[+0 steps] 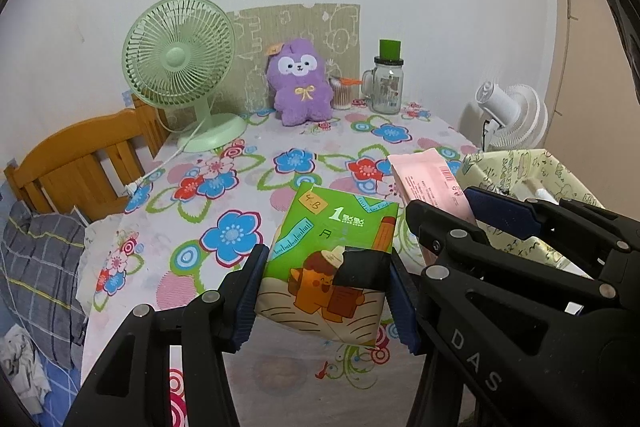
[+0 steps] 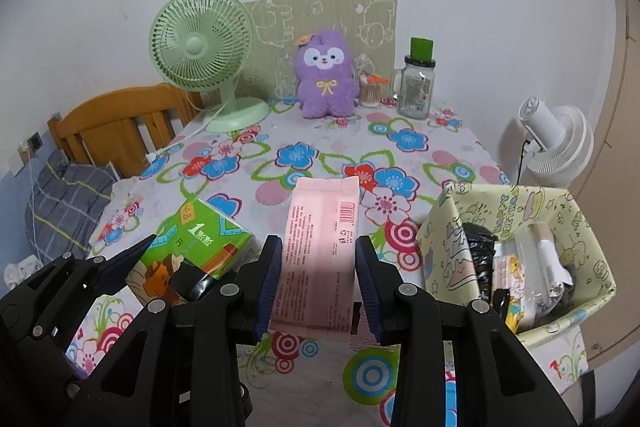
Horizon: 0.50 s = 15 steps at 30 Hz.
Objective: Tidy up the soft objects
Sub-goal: 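Lift the tissue pack and pink packet and carry them toward the box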
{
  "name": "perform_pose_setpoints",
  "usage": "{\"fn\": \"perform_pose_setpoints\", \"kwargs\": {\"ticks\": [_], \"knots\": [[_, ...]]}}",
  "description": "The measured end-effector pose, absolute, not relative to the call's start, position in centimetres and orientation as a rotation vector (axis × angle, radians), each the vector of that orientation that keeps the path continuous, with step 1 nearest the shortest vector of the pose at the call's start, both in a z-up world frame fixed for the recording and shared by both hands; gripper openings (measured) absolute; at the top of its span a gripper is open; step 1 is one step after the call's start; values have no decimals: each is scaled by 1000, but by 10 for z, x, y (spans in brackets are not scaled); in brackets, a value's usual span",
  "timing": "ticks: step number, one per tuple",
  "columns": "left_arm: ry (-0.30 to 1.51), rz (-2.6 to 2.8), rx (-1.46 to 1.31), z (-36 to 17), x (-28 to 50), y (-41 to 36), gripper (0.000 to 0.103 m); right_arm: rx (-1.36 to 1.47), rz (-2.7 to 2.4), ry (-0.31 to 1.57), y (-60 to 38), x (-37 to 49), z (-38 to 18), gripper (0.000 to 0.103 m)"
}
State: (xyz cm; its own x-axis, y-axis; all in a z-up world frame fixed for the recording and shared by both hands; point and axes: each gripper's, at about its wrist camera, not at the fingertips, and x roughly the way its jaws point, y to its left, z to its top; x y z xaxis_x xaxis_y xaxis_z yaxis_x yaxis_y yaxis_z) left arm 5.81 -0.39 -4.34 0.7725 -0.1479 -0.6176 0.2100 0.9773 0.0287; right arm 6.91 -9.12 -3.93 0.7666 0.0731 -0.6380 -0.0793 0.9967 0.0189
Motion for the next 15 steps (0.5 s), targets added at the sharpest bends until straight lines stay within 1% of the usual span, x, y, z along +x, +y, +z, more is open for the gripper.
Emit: {"fn": "perform_pose_setpoints", "kwargs": {"ticks": [15], "knots": [[633,-222,103,-30,57,-26,58,-16,66,667,-113,66,-25,40]]}}
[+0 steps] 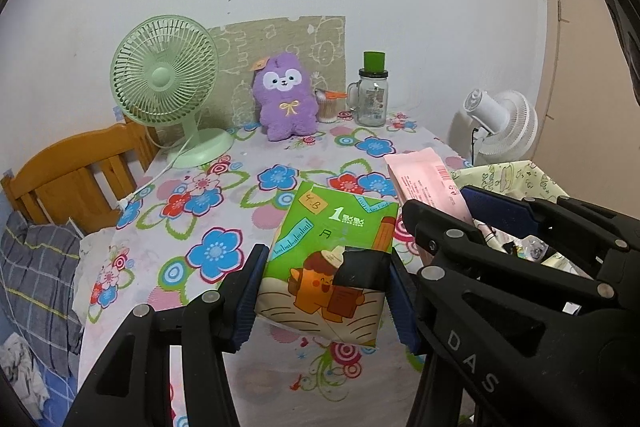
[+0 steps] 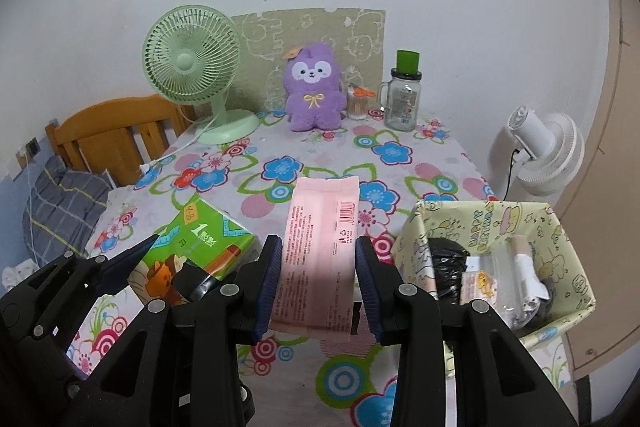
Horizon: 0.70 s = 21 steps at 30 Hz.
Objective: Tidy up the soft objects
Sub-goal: 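Lift the tissue pack and pink packet and carry them toward the box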
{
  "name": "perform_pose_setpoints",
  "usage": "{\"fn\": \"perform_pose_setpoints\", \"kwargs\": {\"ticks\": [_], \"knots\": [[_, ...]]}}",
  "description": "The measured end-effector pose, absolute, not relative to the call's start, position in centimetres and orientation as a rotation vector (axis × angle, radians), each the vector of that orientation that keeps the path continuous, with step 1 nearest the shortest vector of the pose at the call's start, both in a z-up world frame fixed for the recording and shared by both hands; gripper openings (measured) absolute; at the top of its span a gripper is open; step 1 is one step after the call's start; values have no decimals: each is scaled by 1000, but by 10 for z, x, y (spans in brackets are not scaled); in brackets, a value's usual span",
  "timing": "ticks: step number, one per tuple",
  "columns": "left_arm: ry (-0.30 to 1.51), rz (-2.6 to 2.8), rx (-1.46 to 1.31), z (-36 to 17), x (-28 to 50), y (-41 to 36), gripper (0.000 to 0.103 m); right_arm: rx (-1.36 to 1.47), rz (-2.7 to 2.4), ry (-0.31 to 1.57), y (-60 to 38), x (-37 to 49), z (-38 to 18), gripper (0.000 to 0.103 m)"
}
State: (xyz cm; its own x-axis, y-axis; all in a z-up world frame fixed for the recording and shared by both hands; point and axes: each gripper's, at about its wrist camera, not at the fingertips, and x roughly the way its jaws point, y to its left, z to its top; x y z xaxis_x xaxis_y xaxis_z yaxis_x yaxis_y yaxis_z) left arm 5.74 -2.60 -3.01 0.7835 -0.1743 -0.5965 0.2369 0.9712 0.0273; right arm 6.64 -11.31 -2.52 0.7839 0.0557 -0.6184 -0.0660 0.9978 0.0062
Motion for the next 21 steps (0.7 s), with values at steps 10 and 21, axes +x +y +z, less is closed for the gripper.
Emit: {"fn": "perform_pose_setpoints", "kwargs": {"ticks": [10,21], "knots": [[631,-237,125,-27,61,-45,58,-4,54,663,-133,70,-23,40],[628,-260,138,-26,67,-66,58,9,37,657,-157,72,-23,40]]}}
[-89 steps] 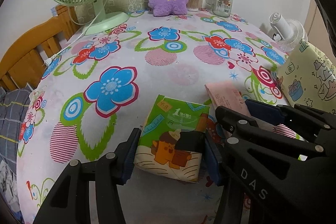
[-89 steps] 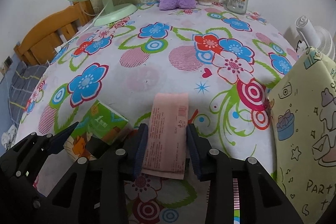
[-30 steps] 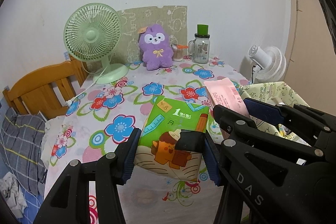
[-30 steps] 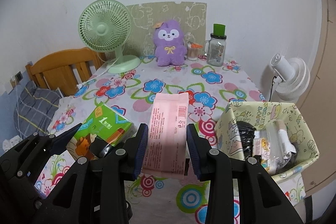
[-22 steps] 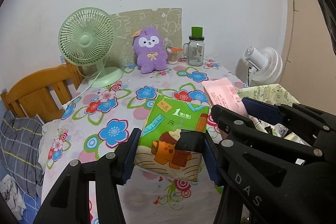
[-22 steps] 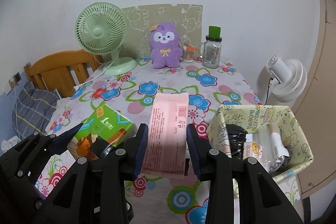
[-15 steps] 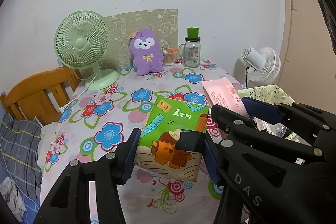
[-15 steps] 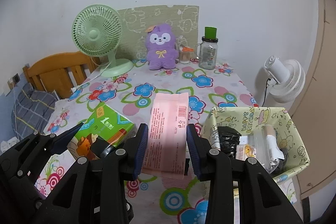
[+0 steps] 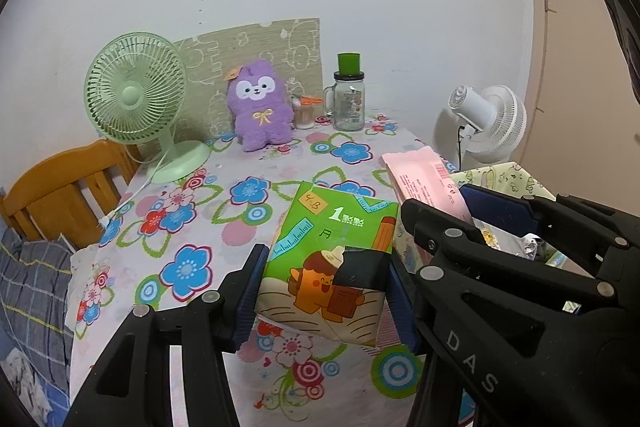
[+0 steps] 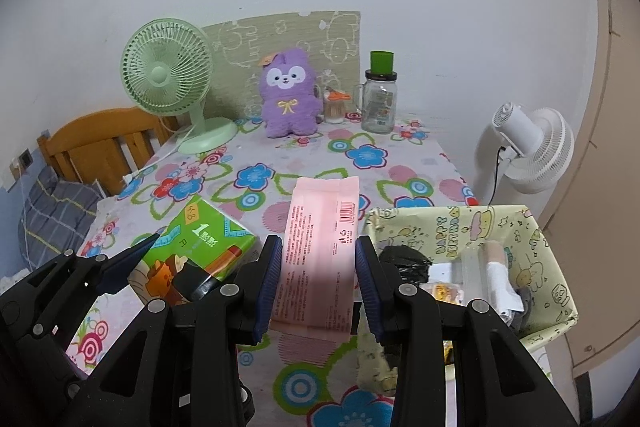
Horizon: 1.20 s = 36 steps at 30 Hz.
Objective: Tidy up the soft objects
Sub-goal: 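Lift the tissue pack and pink packet and carry them toward the box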
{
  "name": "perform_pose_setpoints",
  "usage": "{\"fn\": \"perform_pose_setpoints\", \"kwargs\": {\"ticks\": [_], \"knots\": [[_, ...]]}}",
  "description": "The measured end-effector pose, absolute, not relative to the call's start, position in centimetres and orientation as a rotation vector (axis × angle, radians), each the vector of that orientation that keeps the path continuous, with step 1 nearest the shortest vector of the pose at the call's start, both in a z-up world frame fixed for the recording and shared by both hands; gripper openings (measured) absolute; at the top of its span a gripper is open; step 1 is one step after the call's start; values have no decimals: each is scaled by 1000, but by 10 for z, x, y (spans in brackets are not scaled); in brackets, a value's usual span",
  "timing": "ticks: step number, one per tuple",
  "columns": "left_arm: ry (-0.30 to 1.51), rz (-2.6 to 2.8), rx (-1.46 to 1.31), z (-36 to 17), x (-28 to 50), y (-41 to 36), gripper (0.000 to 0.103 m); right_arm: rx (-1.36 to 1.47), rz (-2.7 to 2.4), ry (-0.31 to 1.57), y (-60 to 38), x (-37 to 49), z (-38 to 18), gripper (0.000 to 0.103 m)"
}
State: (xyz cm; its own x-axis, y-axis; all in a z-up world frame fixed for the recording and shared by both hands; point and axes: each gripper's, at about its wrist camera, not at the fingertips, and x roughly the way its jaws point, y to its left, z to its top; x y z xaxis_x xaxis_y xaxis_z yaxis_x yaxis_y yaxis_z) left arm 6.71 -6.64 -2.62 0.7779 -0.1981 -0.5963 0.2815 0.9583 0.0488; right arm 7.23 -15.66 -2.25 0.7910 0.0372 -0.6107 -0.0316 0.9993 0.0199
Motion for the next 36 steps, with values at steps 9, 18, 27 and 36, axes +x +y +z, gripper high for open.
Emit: {"fn": "perform_pose_setpoints", "kwargs": {"ticks": [9,18,27,36], "knots": [[628,-282,152,-27,72,-88,58,24,16,659,-179,76,-24,40],[631,-312,166,-27,77,-111,58,36,-14,660,-201,76,-25,40],[635,-344,183,-29,80,-135,58,54,-49,664,-225,77,-27,40],[636,-374,191,-29,85,-158,58,65,-81,665,-248,78,-27,40]]}}
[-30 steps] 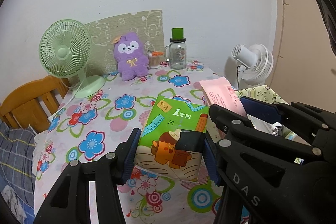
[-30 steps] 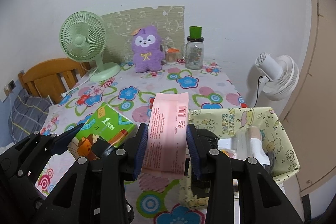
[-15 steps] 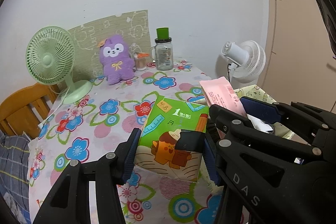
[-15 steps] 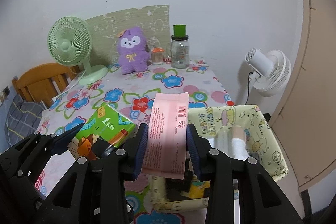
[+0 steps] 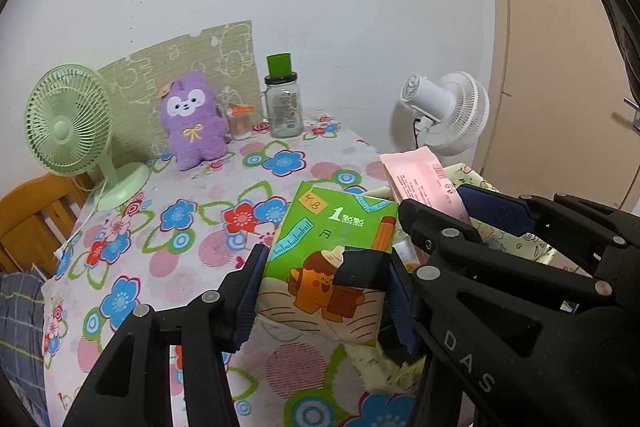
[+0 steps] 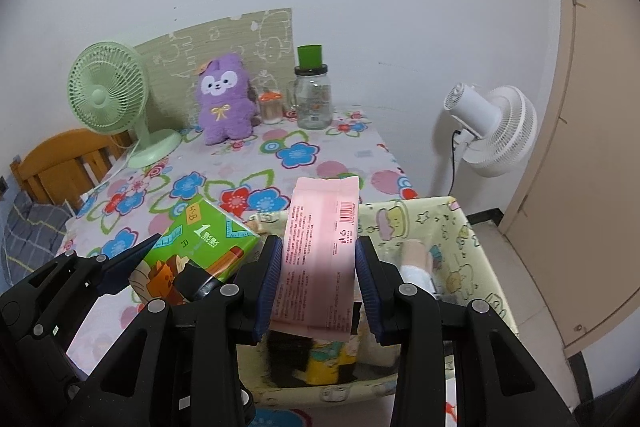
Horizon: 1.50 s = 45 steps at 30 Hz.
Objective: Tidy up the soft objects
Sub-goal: 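Lift the tissue pack and pink packet and carry them toward the box, then lower the tissue pack and pink packet into the box and open both tools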
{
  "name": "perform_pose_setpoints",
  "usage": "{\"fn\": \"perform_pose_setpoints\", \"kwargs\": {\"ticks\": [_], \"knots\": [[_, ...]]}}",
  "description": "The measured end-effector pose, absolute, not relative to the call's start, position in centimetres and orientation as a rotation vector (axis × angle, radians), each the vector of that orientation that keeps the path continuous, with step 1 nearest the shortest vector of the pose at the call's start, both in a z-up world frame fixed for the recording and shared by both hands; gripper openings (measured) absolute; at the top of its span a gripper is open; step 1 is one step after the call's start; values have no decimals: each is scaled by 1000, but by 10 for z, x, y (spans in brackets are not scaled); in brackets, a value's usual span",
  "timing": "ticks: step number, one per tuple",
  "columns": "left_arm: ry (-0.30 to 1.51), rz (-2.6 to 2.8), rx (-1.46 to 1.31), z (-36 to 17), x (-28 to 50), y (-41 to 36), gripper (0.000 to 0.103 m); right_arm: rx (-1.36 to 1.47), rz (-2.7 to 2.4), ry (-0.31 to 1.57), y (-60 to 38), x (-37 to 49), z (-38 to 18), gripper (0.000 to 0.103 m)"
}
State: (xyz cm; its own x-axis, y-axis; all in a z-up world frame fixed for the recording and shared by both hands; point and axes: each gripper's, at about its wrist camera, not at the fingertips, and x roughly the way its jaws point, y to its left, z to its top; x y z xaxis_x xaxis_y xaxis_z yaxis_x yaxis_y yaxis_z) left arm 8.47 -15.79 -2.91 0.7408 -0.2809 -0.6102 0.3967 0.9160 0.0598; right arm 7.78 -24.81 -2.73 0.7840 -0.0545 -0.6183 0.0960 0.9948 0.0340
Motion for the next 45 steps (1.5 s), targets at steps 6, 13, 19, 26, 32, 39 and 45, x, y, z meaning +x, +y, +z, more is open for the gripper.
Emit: {"fn": "perform_pose_setpoints", "kwargs": {"ticks": [6,13,19,26,32,39,45], "knots": [[641,-400,207,-31,88,-176,58,84,-107,670,-265,79,-30,40],[653,-430,224,-36,92,-193,58,101,-136,681,-283,80,-35,40],[663,-452,234,-40,98,-206,58,117,-159,689,-298,83,-39,40],[683,-473,238,-46,108,-220,58,146,-187,707,-315,89,-46,40],[694,-489,247,-53,115,-232,59,157,-214,721,-327,93,-51,40],[714,-483,250,-57,119,-234,78,161,-213,736,-329,98,-57,40],[725,-475,258,-56,119,-230,81,166,-197,742,-326,102,-59,41]]}}
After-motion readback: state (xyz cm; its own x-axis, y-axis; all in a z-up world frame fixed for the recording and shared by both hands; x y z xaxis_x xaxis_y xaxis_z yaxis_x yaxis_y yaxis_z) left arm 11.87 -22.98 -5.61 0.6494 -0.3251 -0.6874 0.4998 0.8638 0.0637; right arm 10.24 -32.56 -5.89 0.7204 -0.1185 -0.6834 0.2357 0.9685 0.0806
